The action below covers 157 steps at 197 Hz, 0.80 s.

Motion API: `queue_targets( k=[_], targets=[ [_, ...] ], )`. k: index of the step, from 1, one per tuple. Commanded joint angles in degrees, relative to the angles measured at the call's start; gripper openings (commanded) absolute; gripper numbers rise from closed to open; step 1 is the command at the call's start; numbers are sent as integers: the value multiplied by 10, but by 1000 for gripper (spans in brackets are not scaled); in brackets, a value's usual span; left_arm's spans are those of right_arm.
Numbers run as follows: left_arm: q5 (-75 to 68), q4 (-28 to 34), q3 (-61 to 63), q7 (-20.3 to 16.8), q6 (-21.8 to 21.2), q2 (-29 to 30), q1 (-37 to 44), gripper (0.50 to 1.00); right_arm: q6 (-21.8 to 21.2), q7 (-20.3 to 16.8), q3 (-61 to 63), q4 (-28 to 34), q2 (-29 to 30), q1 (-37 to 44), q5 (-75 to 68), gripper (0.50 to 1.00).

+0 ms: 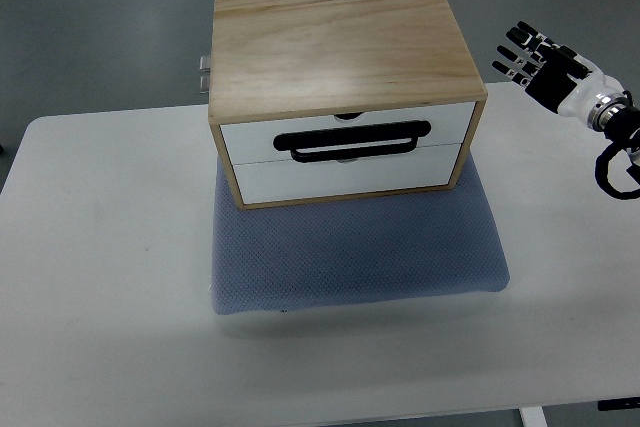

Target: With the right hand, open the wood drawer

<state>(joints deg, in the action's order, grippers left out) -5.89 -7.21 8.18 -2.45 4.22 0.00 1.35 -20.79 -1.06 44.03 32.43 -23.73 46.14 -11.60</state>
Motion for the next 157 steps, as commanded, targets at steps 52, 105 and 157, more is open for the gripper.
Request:
queue_targets(
  k=[52, 105, 157],
  targets=[
    [0, -5, 0, 0, 0, 0, 1, 1000, -1, 0, -1, 2, 1, -1, -1, 944],
    [0, 2, 3, 0, 0, 0, -3, 1000, -19, -3, 3, 3, -1, -1, -8, 944],
    [0, 1, 0, 0, 0, 0, -3, 1000, -23, -2, 4, 3, -9, 0, -11, 944]
  ],
)
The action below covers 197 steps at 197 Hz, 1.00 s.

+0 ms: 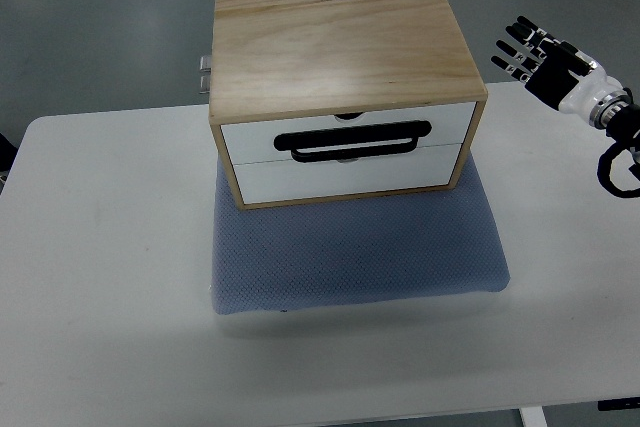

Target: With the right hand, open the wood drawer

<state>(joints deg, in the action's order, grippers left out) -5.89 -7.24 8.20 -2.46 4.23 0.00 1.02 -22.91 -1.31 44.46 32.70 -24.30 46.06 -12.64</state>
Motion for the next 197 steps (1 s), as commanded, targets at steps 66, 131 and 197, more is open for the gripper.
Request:
queue_targets(
  k=[66, 131, 197],
  targets=[
    [0, 2, 1, 0, 0, 0, 0, 1000, -1, 0, -4, 0, -7, 3, 12, 944],
    [0, 2, 1, 0, 0, 0, 0, 1000, -7, 3, -13, 4, -38, 17, 13, 944],
    [0, 1, 1, 0, 0, 0, 0, 1000, -120, 140, -116, 16, -142, 56, 149, 944]
  ],
)
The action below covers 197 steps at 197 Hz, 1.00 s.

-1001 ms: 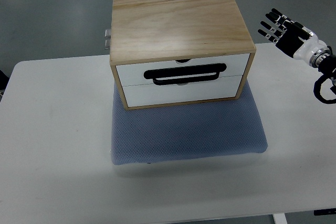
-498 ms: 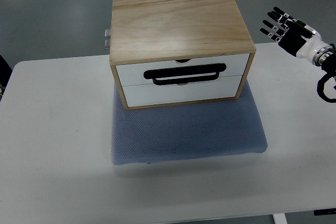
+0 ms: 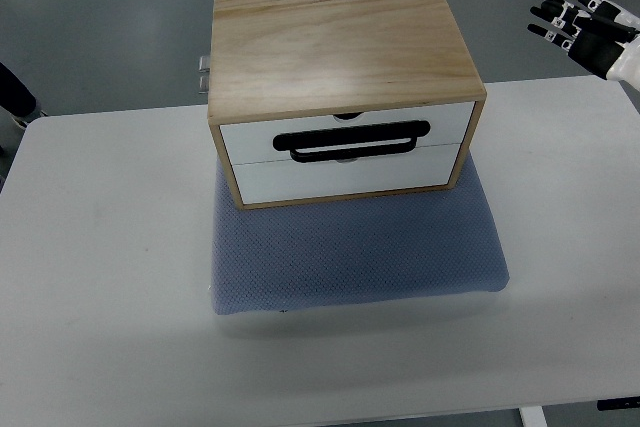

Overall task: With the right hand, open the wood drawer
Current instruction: 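Move the right hand toward the upper white drawer's black handle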

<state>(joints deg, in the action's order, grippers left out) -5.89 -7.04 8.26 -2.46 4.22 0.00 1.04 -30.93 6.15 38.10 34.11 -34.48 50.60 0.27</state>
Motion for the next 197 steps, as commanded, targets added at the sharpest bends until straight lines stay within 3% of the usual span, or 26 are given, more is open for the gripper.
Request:
queue_targets(
  k=[1, 28, 54, 108, 151, 197],
  targets=[
    [0, 0, 0, 0, 0, 0, 0, 1000, -41, 72, -62, 3, -46, 13, 20, 944],
    [0, 0, 0, 0, 0, 0, 0, 1000, -41, 136, -199, 61, -123, 75, 19, 944],
    [0, 0, 0, 0, 0, 0, 0, 1000, -41, 169, -275, 104, -183, 113, 27, 944],
    [0, 0, 0, 0, 0, 0, 0, 1000, -41, 168, -283, 134, -230, 129, 83, 944],
    [0, 0, 0, 0, 0, 0, 0, 1000, -41, 166, -283, 300, -309, 156, 138, 944],
    [0, 0, 0, 0, 0, 0, 0, 1000, -41, 154, -283, 372, -309, 216, 191, 944]
  ],
)
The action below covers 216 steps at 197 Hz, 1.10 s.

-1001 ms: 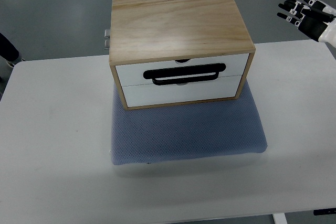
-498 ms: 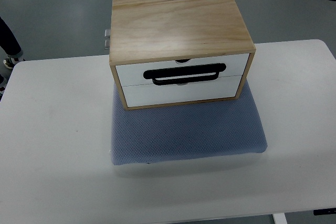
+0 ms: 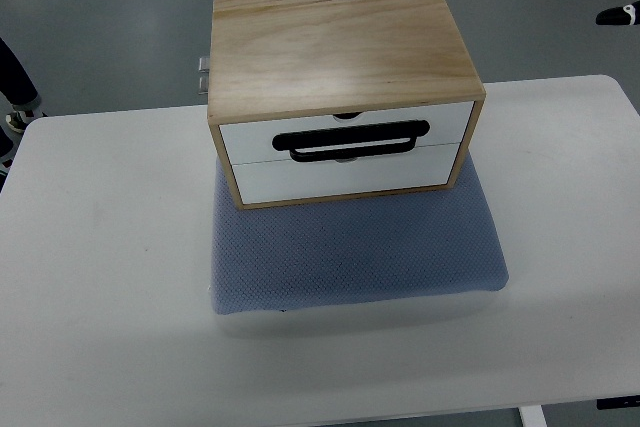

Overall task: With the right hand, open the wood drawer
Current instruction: 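Move the right hand toward the upper white drawer's black handle, then hook the right hand fingers around the upper drawer's black handle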

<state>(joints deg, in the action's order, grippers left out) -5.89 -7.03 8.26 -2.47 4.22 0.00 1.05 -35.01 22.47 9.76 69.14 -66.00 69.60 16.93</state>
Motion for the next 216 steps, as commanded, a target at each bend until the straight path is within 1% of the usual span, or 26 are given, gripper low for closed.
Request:
queue_targets(
  k=[1, 9, 26, 43, 60, 71, 99, 123, 137, 159, 197, 216],
  targets=[
    [0, 0, 0, 0, 0, 0, 0, 1000, 0, -11, 0, 22, 8, 30, 27, 944],
    [0, 0, 0, 0, 0, 0, 0, 1000, 0, -16, 0, 26, 12, 38, 32, 944],
    [0, 0, 0, 0, 0, 0, -1, 1000, 0, -21, -3, 28, 48, 59, 43, 944],
    [0, 0, 0, 0, 0, 0, 0, 1000, 0, -25, -2, 34, 66, 75, 64, 944],
    [0, 0, 0, 0, 0, 0, 0, 1000, 0, -28, -1, 65, 75, 78, 82, 944],
    [0, 0, 0, 0, 0, 0, 0, 1000, 0, -29, -1, 101, 76, 84, 96, 944],
    [0, 0, 0, 0, 0, 0, 0, 1000, 0, -29, -1, 164, 82, 81, 133, 944],
    [0, -1, 0, 0, 0, 0, 0, 1000, 0, -30, -1, 195, 90, 69, 148, 944],
    [0, 0, 0, 0, 0, 0, 0, 1000, 0, -37, -1, 198, 101, 61, 160, 944],
    [0, 0, 0, 0, 0, 0, 0, 1000, 0, -54, -2, 192, 143, 41, 190, 944],
    [0, 0, 0, 0, 0, 0, 0, 1000, 0, -58, -3, 185, 175, 31, 222, 944],
    [0, 0, 0, 0, 0, 0, 0, 1000, 0, -58, -4, 159, 197, 29, 239, 944]
  ],
)
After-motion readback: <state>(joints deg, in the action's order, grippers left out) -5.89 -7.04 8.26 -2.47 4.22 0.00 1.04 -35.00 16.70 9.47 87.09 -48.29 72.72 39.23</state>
